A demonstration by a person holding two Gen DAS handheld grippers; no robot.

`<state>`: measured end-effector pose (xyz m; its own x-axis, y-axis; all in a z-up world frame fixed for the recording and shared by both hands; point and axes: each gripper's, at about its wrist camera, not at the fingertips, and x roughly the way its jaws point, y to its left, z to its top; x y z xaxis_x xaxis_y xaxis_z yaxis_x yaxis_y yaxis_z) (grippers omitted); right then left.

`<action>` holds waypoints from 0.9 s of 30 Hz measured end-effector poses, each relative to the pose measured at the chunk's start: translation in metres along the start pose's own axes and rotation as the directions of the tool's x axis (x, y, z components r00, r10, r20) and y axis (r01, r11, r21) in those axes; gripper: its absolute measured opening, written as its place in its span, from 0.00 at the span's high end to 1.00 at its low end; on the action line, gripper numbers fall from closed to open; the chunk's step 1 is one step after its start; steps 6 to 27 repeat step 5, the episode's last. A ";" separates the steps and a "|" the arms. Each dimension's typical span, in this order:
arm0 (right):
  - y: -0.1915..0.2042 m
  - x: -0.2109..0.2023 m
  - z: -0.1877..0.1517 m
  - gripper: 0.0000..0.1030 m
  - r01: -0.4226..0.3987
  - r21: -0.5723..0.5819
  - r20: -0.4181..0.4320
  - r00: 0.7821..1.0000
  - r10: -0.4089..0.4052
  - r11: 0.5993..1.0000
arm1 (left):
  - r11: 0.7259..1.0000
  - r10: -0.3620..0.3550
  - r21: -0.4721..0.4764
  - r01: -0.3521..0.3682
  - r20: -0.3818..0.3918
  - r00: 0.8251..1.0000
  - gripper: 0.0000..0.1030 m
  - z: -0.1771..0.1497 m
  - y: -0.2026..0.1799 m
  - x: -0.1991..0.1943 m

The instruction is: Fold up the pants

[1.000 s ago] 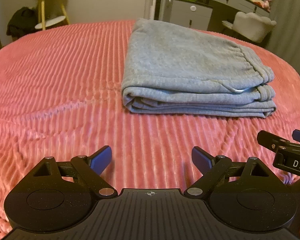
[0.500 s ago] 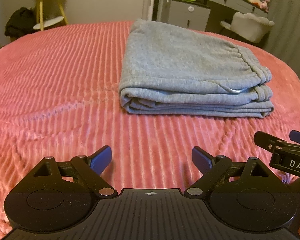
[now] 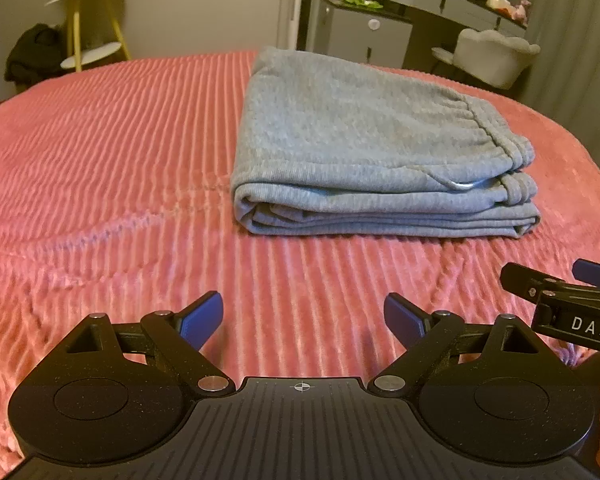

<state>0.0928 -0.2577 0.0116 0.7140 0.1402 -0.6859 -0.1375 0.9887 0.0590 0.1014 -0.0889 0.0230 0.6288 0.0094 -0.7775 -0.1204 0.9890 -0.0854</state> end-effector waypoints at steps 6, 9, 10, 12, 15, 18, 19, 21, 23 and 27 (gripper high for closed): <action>0.000 0.001 0.000 0.04 0.001 0.001 0.000 1.000 -0.001 1.000 | 0.999 0.002 0.042 -0.003 0.016 1.000 0.10 -0.002 -0.006 -0.002; 0.000 0.001 0.000 0.04 0.001 0.001 0.000 1.000 -0.001 1.000 | 0.999 0.002 0.042 -0.003 0.016 1.000 0.10 -0.002 -0.006 -0.002; 0.000 0.001 0.000 0.04 0.001 0.001 0.000 1.000 -0.001 1.000 | 0.999 0.002 0.042 -0.003 0.016 1.000 0.10 -0.002 -0.006 -0.002; 0.000 0.001 0.000 0.04 0.001 0.001 0.000 1.000 -0.001 1.000 | 0.999 0.002 0.042 -0.003 0.016 1.000 0.10 -0.002 -0.006 -0.002; 0.000 0.001 0.000 0.04 0.001 0.001 0.000 1.000 -0.001 1.000 | 0.999 0.002 0.042 -0.003 0.016 1.000 0.10 -0.002 -0.006 -0.002; 0.000 0.001 0.000 0.04 0.001 0.001 0.000 1.000 -0.001 1.000 | 0.999 0.002 0.042 -0.003 0.016 1.000 0.10 -0.002 -0.006 -0.002; 0.000 0.001 0.000 0.04 0.001 0.001 0.000 1.000 -0.001 1.000 | 0.999 0.002 0.042 -0.003 0.016 1.000 0.10 -0.002 -0.006 -0.002; 0.000 0.001 0.000 0.04 0.001 0.001 0.000 1.000 -0.001 1.000 | 0.999 0.002 0.042 -0.003 0.016 1.000 0.10 -0.002 -0.006 -0.002; 0.000 0.001 0.000 0.04 0.001 0.001 0.000 1.000 -0.001 1.000 | 0.999 0.002 0.042 -0.003 0.016 1.000 0.10 -0.002 -0.006 -0.002; 0.000 0.001 0.000 0.04 0.001 0.001 0.000 1.000 -0.001 1.000 | 0.999 0.002 0.042 -0.003 0.016 1.000 0.10 -0.002 -0.006 -0.002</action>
